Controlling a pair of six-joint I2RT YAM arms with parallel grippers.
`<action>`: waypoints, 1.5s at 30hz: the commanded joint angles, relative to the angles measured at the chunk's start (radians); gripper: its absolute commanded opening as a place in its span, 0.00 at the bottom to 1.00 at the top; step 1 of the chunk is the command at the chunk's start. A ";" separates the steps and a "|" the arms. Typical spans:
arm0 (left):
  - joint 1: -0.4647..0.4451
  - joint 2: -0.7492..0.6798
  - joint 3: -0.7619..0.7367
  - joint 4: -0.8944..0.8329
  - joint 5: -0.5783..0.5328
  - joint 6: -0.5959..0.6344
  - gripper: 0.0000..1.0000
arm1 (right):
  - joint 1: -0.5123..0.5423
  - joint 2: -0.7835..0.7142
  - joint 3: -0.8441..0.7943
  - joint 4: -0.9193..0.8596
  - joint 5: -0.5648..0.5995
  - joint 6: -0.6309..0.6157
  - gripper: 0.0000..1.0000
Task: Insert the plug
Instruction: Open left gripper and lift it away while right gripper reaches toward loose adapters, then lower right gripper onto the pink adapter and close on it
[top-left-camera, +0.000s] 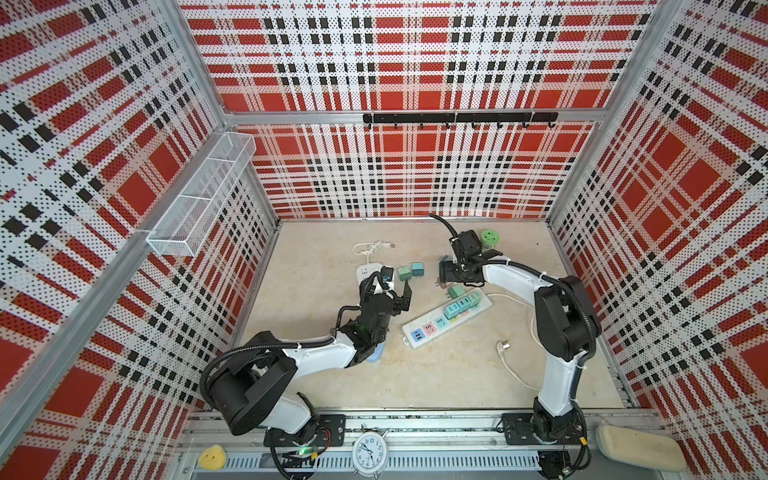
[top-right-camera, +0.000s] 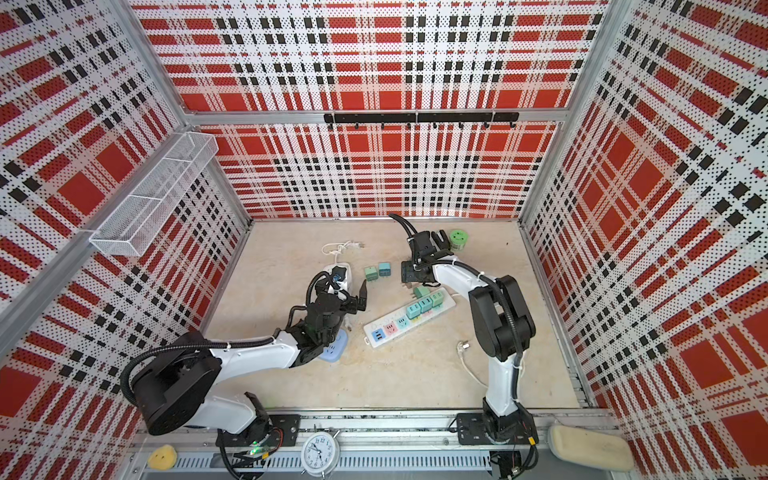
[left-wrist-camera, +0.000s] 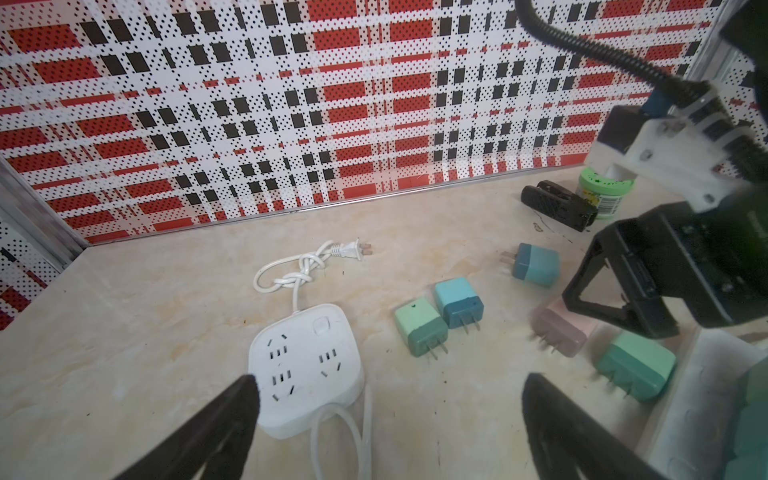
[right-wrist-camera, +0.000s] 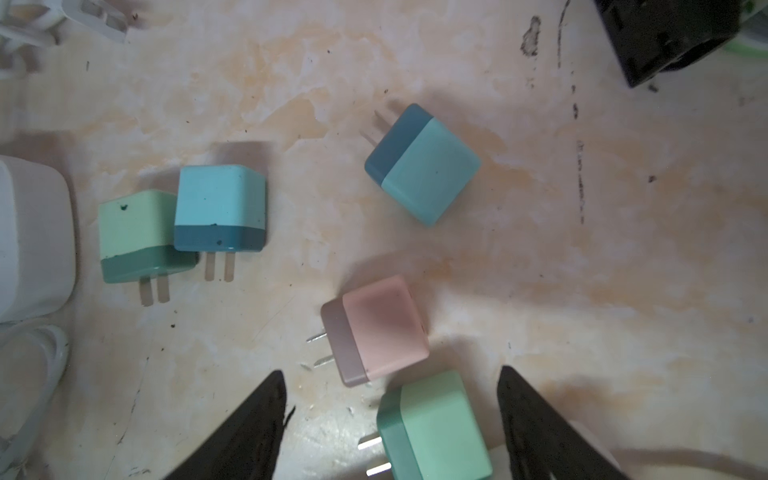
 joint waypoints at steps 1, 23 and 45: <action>0.007 -0.012 0.006 -0.003 -0.010 -0.022 0.99 | 0.006 0.032 0.021 0.011 -0.033 -0.010 0.82; 0.010 -0.005 0.020 0.000 -0.072 0.063 0.99 | 0.085 0.266 0.300 -0.094 -0.062 -0.064 0.85; 0.010 -0.009 0.012 -0.003 -0.069 0.041 0.99 | 0.127 0.207 0.174 -0.104 0.174 -0.037 0.90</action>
